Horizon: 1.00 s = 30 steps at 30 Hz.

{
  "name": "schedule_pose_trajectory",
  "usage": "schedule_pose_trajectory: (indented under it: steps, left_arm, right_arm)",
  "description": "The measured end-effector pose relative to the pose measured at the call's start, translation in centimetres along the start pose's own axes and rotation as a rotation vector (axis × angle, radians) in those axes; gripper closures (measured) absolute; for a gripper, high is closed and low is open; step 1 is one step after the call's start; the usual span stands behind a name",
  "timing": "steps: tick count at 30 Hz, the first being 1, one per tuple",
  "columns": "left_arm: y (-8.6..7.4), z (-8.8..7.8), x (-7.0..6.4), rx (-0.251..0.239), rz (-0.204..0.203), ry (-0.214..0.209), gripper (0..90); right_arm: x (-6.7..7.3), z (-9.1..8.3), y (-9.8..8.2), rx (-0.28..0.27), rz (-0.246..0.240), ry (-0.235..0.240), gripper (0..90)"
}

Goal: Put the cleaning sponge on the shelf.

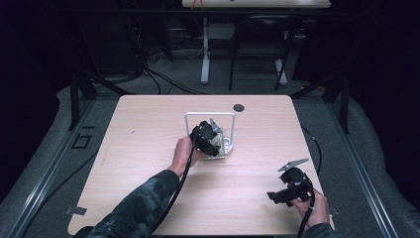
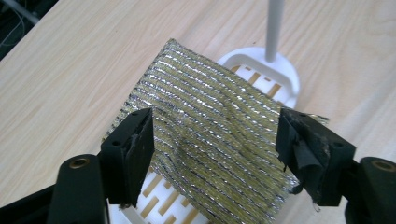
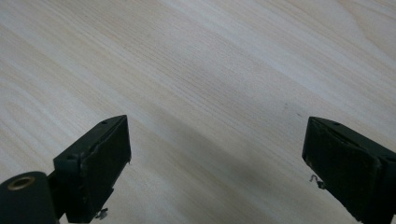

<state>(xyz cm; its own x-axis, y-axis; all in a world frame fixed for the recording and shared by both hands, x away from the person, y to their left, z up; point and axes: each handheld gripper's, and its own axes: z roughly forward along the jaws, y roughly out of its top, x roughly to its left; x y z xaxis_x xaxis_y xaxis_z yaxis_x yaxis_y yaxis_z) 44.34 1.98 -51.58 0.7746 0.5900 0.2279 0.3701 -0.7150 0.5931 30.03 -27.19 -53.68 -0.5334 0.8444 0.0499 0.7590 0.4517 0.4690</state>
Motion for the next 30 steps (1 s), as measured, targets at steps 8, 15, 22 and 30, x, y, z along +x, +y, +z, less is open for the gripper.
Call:
schedule_pose_trajectory:
  steps: [8, 15, 22, 30]
  left_arm:
    - [0.4, -2.7, -0.7, -0.021, 0.032, -0.046, 22.6]
    - [0.6, -5.1, -1.5, -0.022, 0.038, -0.082, 15.4]
    - [-0.4, -7.2, -1.7, -0.024, 0.037, -0.09, 12.0]
    - [-1.9, -9.4, -1.3, -0.024, 0.012, -0.074, 6.4]
  right_arm:
    - [0.0, 0.0, 0.0, -0.003, 0.01, -0.002, 8.4]
    - [0.0, 0.0, -0.1, -0.004, 0.014, -0.004, 8.1]
    - [0.1, 0.0, -0.1, -0.008, 0.017, -0.003, 8.0]
    - [0.1, 0.0, -0.1, -0.004, 0.007, -0.005, 8.0]
